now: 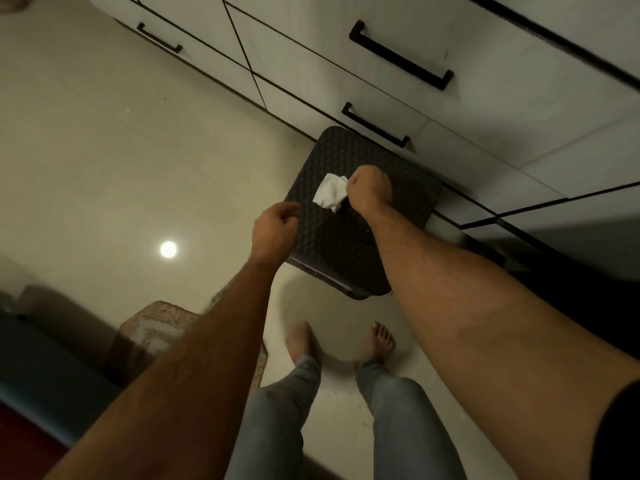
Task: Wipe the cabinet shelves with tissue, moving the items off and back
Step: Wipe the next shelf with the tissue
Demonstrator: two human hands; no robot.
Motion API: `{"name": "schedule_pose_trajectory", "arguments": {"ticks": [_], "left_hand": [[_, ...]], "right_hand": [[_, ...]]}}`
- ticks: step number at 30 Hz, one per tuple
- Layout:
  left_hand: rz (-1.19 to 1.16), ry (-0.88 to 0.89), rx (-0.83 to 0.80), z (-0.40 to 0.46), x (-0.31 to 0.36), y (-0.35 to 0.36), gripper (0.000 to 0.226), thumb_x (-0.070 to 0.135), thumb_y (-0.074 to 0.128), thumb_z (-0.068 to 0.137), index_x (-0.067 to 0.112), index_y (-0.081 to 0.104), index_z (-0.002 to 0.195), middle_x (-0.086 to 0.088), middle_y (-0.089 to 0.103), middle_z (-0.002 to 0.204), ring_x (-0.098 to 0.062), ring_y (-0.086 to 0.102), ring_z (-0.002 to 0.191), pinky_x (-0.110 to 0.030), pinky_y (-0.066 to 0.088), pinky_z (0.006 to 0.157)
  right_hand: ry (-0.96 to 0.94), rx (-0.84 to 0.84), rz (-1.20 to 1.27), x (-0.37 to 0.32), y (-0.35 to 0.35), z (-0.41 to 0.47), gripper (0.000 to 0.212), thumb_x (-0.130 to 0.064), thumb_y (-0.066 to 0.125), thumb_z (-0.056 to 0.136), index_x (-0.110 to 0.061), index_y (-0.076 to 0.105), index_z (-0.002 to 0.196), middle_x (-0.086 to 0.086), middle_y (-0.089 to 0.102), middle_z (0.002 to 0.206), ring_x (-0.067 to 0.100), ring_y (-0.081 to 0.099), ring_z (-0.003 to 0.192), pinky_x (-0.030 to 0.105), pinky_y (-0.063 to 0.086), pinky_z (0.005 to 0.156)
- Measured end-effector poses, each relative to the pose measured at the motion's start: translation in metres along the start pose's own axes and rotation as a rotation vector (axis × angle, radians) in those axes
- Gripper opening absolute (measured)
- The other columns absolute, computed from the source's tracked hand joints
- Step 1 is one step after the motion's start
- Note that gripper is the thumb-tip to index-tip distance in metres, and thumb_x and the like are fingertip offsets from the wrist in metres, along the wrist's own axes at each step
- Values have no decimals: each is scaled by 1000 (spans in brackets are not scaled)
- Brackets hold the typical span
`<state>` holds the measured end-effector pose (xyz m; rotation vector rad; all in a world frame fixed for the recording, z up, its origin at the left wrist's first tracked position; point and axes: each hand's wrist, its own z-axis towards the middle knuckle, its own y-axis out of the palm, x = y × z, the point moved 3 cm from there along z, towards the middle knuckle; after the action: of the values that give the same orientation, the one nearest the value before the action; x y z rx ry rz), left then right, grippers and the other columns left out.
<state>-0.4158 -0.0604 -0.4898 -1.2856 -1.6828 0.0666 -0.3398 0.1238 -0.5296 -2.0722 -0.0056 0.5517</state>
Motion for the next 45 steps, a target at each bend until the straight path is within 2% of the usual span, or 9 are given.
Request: {"name": "schedule_pose_trajectory", "arguments": {"ticks": [4,8,16,20,23,32,37,41,45], "left_hand": [[11,20,-52,-38,20,-10,37,8,50,88,15,67,120,-2,69,113,-17,64,103,-33,50,97],[28,100,-80,-79,58,-28,37,9,52,88,14,66,122,-4,70,116,-20,64,107,-35,48,100],[145,359,-198,-190,150,-50,32,16,55,94,17,64,125,-2,68,119,-16,62,108,-21,40,88],[184,558,-269,-250,201,-33,34,18,57,93,17,63,127,-2,68,119,-13,64,104,-22,46,88],[205,667,-306,-296,234,-10,34,17,58,92,15,65,125,-2,69,118,-16,64,107,-18,42,89],[249,836,-420,-440,272,108,34,14,57,92,14,64,126,-5,70,119,-17,65,109,-27,48,96],[355,971,-452,-503,284,168,36,18,54,96,15,59,131,-6,69,118,-22,64,108,-24,46,85],[369,1018,-442,-524,295,194,36,23,54,96,22,58,132,-1,69,109,-9,63,88,-14,43,65],[373,1039,-499,-530,308,208,38,26,51,98,25,52,136,0,66,115,-9,63,94,-29,55,82]], "right_hand": [[1,-30,393,15,-39,-43,2,-9,60,88,-9,62,89,3,64,91,17,61,86,30,52,74],[140,17,773,33,-100,-99,10,-8,62,79,-14,55,75,10,64,83,29,66,79,43,60,65],[312,218,1243,81,-234,-254,23,0,50,89,-16,57,105,16,62,112,31,66,93,31,55,55],[355,307,1454,111,-285,-333,28,3,45,89,-12,60,107,14,66,96,25,67,76,32,54,58],[379,351,1548,145,-314,-380,27,2,44,89,-15,62,98,12,66,98,25,66,82,33,54,57],[312,376,1661,298,-364,-483,28,-1,45,92,-12,63,110,11,67,104,23,66,88,33,53,60],[330,429,1651,394,-369,-521,24,1,57,90,-7,66,110,12,71,100,21,68,86,29,57,62],[421,574,1436,441,-383,-534,11,0,61,89,-8,65,95,13,69,96,21,67,84,28,57,61],[465,804,1003,471,-410,-523,9,-10,66,84,-19,64,83,4,71,85,19,68,76,38,58,69]]}}
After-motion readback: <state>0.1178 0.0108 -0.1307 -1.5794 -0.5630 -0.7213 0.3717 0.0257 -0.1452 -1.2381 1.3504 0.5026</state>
